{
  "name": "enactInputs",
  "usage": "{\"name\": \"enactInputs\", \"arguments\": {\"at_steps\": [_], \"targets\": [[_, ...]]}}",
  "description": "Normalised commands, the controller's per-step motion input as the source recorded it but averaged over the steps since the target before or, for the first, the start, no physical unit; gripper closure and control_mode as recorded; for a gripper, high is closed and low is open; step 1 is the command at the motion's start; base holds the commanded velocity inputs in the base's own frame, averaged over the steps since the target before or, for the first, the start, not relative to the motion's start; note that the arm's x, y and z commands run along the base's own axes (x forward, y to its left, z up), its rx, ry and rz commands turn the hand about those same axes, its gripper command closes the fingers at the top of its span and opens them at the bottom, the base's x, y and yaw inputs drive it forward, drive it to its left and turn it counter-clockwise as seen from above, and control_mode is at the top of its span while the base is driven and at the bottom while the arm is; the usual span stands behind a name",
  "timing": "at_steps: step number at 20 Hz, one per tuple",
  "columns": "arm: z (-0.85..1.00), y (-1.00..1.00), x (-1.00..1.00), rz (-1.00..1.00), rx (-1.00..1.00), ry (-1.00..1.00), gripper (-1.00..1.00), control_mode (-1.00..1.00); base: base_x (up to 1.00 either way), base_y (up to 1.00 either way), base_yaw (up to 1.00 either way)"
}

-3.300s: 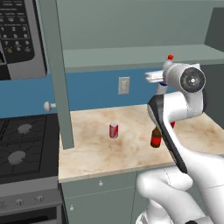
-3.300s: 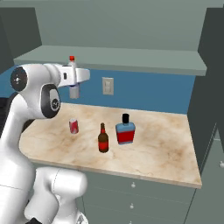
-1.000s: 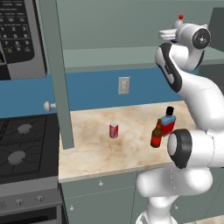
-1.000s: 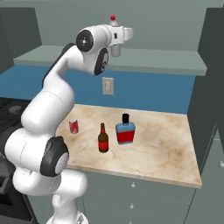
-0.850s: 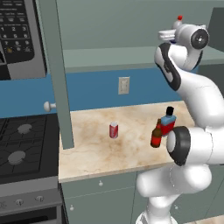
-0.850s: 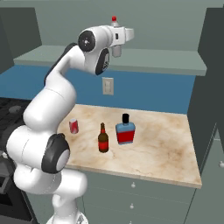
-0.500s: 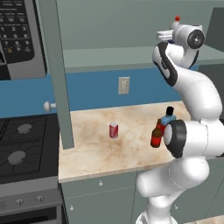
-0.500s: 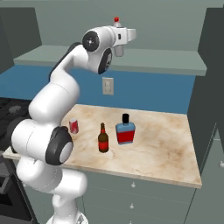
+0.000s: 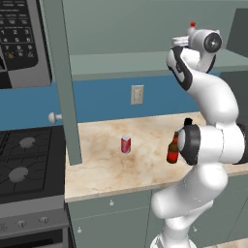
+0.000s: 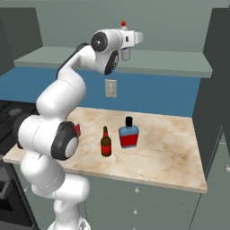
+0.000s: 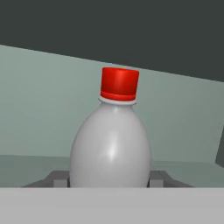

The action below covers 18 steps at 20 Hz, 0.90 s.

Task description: Sort all alcoholic drinks to one cabinet, and non-alcoholic drinks to the other.

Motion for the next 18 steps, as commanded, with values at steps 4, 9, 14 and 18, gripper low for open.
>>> {"name": "enactInputs", "arguments": {"at_steps": [4, 9, 14, 18], "targets": [[-0.20, -0.04, 0.27, 0.00, 0.00, 0.08, 1.00, -1.00, 0.00, 0.00, 0.00], [-0.21, -0.03, 0.32, 0.00, 0.00, 0.05, 1.00, -1.00, 0.00, 0.00, 0.00], [-0.22, -0.01, 0.38, 0.01, 0.00, 0.02, 1.00, -1.00, 0.00, 0.00, 0.00], [-0.23, -0.07, 0.32, 0.02, 0.00, 0.00, 1.00, -1.00, 0.00, 0.00, 0.00]]}}
